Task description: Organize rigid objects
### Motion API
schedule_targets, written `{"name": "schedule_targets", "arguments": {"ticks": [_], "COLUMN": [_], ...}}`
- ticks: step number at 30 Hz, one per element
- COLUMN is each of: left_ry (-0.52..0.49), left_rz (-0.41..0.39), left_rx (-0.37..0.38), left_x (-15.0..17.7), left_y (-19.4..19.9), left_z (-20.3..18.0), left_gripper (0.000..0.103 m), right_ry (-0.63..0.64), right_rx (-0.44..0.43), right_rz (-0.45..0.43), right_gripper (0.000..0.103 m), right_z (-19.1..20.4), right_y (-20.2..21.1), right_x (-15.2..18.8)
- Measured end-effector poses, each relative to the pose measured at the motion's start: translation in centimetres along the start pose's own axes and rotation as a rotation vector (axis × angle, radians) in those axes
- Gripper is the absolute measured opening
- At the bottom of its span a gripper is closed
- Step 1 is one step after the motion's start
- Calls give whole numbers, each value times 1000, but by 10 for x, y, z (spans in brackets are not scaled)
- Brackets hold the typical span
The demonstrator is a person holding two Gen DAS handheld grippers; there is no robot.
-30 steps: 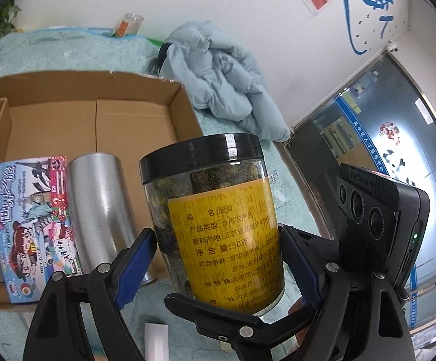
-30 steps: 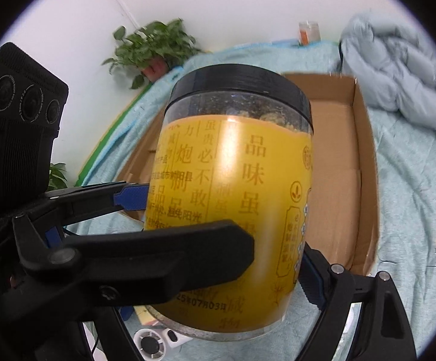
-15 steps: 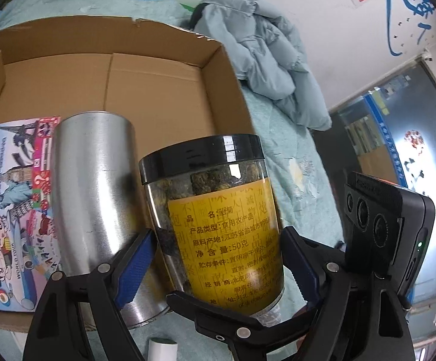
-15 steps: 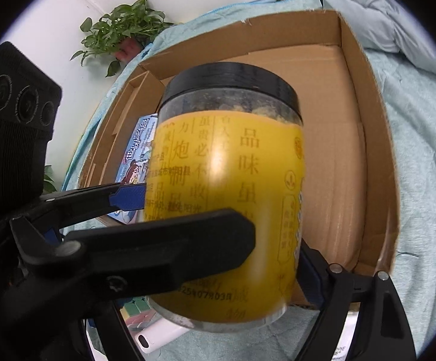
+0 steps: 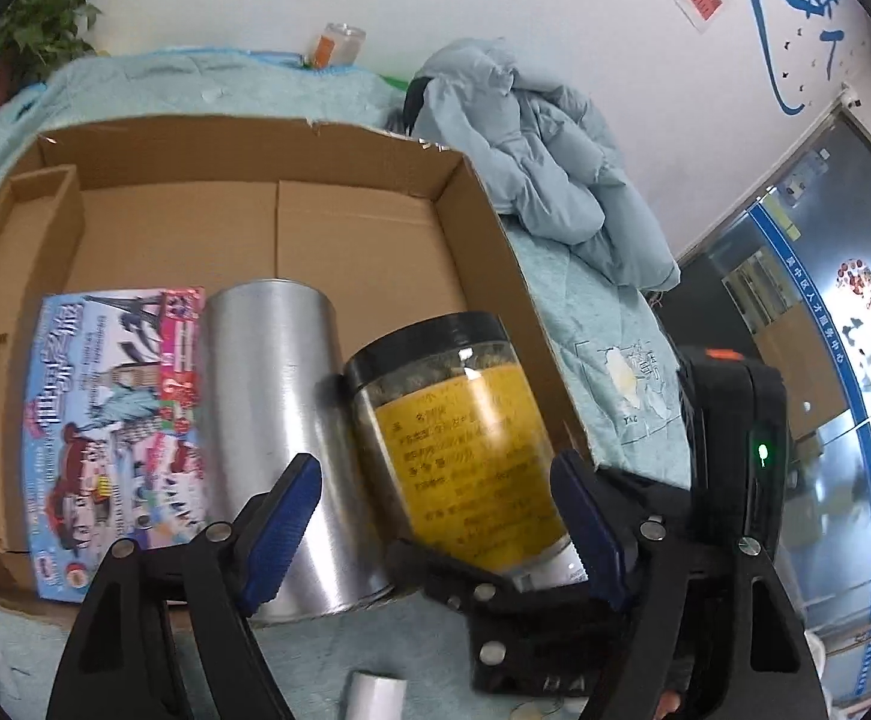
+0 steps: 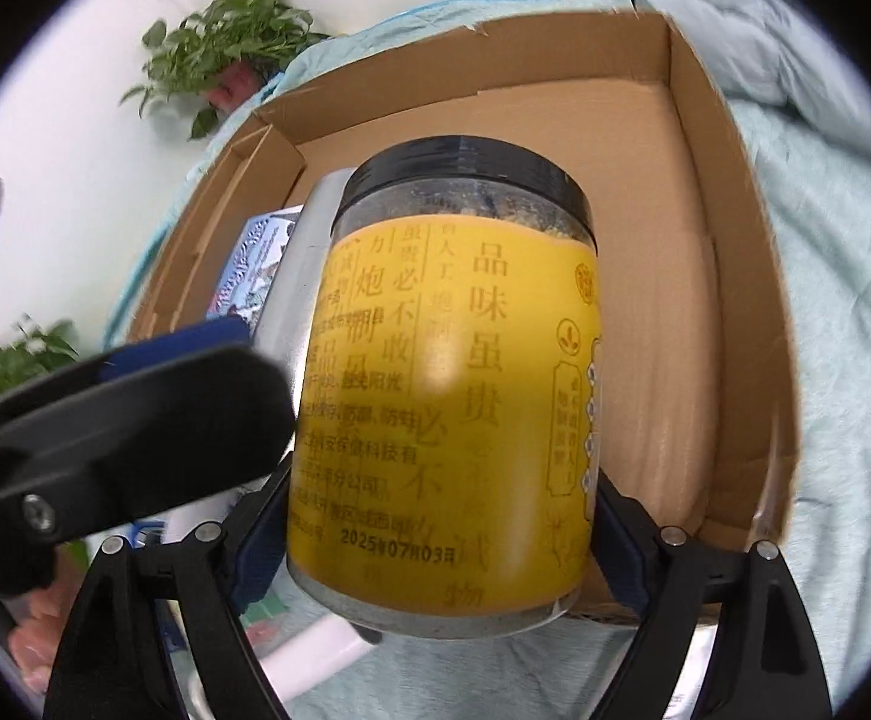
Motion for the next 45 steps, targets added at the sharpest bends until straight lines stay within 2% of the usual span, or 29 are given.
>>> {"name": "schedule_targets", "arguments": {"ticks": [3, 6, 8, 11, 15, 19, 23, 25, 26, 28, 29, 31, 33, 35, 36, 38, 39, 40, 42, 45], "left_ry": [2, 25, 41, 58, 55, 62, 72, 65, 59, 50, 49, 46, 39, 33, 31, 28, 28, 26, 18, 18], "left_rz": [-34, -107, -147, -150, -154, -149, -146, -145, -144, -145, -144, -150, -163, -199, -224, -254, -274, -309, -354, -342], "left_rx": [-29, -48, -55, -65, -91, -81, -67, -63, -62, -65, -67, -76, -113, -176, -232, -304, -339, -369, -391, -392], "left_x": [15, 27, 34, 44, 61, 69, 69, 69, 68, 67, 67, 66, 66, 66, 67, 69, 70, 73, 80, 89], "left_y": [22, 52, 66, 78, 91, 92, 85, 83, 81, 78, 77, 74, 73, 75, 77, 80, 83, 87, 93, 90], "left_z": [9, 23, 32, 46, 58, 65, 65, 63, 61, 60, 60, 59, 57, 56, 55, 53, 52, 50, 45, 38], "left_gripper": [76, 78, 79, 79, 79, 79, 79, 79, 79, 79, 79, 79, 79, 79, 82, 96, 103, 102, 102, 102], "right_ry": [-18, -15, -25, -23, -23, -17, -11, -7, -10, -12, -20, -14, -1, -10, -26, -71, -79, -80, -73, -73], "right_rx": [70, 118, 121, 153, 145, 160, 89, 76, 76, 97, 151, 171, 200, 178, 147, 63, 58, 84, 126, 141], "right_rz": [-20, -53, -40, 13, 30, 40, 71, 59, 50, 29, 38, 17, 5, -9, -24, -72, -106, -164, -240, -281], "right_gripper": [87, 87, 87, 87, 89, 89, 89, 89, 87, 74, 69, 68, 69, 71, 71, 74, 81, 83, 84, 84], "right_z": [-1, -2, -1, 4, 3, 2, 5, 3, 3, 1, -1, 2, 6, 6, 4, 0, 0, 0, 4, -3], "right_y": [11, 21, 15, -2, 0, 10, 11, 15, 16, 15, 10, 10, 13, 16, 19, 31, 40, 52, 62, 61], "right_x": [0, 2, 0, -1, 2, 5, 6, 4, 2, -2, -3, -3, -3, -1, 1, 9, 15, 24, 42, 70]}}
Point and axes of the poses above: each gripper's, at about its wrist camera, not at the fingertips, and y roughly against the way its jaws point, z to its left, x to its underside, the point moved 4 cm from there along -y, roughly the way its jaws point, and after that the axes turned 11 degrees about z, right-handed, at the moved point
